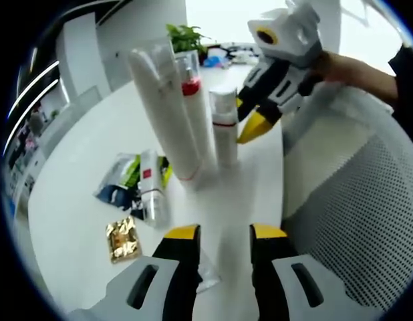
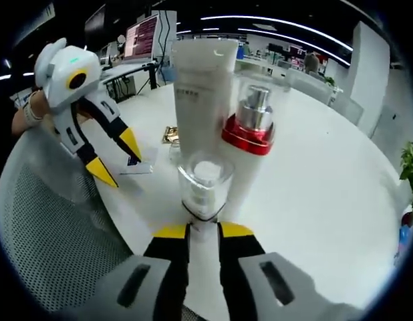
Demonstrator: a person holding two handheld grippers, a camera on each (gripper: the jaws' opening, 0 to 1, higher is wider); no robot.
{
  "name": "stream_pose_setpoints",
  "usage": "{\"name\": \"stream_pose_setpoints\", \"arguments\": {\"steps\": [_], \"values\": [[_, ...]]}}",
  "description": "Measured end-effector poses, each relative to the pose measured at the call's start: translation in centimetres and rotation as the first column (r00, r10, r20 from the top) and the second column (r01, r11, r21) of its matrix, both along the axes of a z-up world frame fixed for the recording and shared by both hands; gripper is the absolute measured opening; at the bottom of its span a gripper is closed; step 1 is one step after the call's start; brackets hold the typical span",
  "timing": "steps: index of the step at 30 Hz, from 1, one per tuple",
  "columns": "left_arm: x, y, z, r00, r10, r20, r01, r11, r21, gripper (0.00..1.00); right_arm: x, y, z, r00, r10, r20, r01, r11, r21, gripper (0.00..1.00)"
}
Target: Arrange the skincare products in the storage area until every visible bottle or jar stands upright without overlapping.
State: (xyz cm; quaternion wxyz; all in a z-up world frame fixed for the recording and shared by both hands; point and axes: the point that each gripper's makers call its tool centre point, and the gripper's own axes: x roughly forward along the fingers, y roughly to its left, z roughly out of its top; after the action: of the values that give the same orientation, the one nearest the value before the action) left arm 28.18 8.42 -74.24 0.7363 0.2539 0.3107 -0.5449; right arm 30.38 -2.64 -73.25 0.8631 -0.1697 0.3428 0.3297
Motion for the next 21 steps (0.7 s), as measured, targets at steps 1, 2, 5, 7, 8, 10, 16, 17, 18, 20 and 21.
{"name": "stream_pose_setpoints", "arguments": {"steps": [1,2,5,7,8,10,16,17,18,20,21], "values": [[0.01,0.00,-0.01,1.000,0.000,0.000,0.000,1.000,0.000,0.26,0.11,-0.01,0.04,1.000,-0.002,0.000,0.002,1.000,0.003,0.15],[0.03,0.02,-0.04,1.000,0.000,0.000,0.000,1.000,0.001,0.26,0.21,-0.01,0.08,1.000,-0.006,-0.001,0.006,1.000,0.007,0.15],[0.01,0.04,-0.07,1.000,0.000,0.000,0.000,1.000,0.003,0.25,0.27,0.10,0.06,1.000,-0.005,-0.002,0.005,1.000,0.007,0.15],[-0.01,0.03,-0.05,1.000,0.001,0.000,-0.001,1.000,0.003,0.25,0.31,0.11,-0.08,1.000,-0.006,-0.006,0.006,1.000,0.004,0.14],[-0.01,0.03,-0.04,1.000,0.002,0.000,-0.002,1.000,0.003,0.25,0.33,0.10,-0.12,1.000,-0.006,-0.007,0.006,1.000,0.004,0.14],[-0.01,0.04,-0.05,1.000,0.003,0.000,-0.003,1.000,0.004,0.25,0.33,0.13,-0.16,1.000,-0.002,-0.008,0.002,1.000,0.004,0.12],[-0.02,0.08,-0.10,1.000,0.004,-0.001,-0.004,1.000,0.008,0.25,0.47,0.17,-0.21,1.000,-0.006,-0.012,0.006,1.000,0.007,0.11],[-0.02,0.08,-0.10,1.000,0.004,0.000,-0.004,1.000,0.009,0.25,0.52,0.21,-0.22,1.000,-0.005,-0.012,0.005,1.000,0.007,0.11],[-0.05,0.07,-0.10,1.000,0.004,-0.002,-0.004,1.000,0.009,0.25,0.55,0.23,-0.23,1.000,-0.005,-0.013,0.005,1.000,0.007,0.10],[-0.06,0.08,-0.10,1.000,0.005,-0.001,-0.005,1.000,0.010,0.25,0.63,0.26,-0.28,1.000,-0.004,-0.014,0.004,1.000,0.006,0.10],[-0.07,0.09,-0.11,1.000,0.004,-0.001,-0.004,1.000,0.010,0.25,0.65,0.28,-0.29,1.000,-0.005,-0.015,0.005,1.000,0.006,0.10]]}}
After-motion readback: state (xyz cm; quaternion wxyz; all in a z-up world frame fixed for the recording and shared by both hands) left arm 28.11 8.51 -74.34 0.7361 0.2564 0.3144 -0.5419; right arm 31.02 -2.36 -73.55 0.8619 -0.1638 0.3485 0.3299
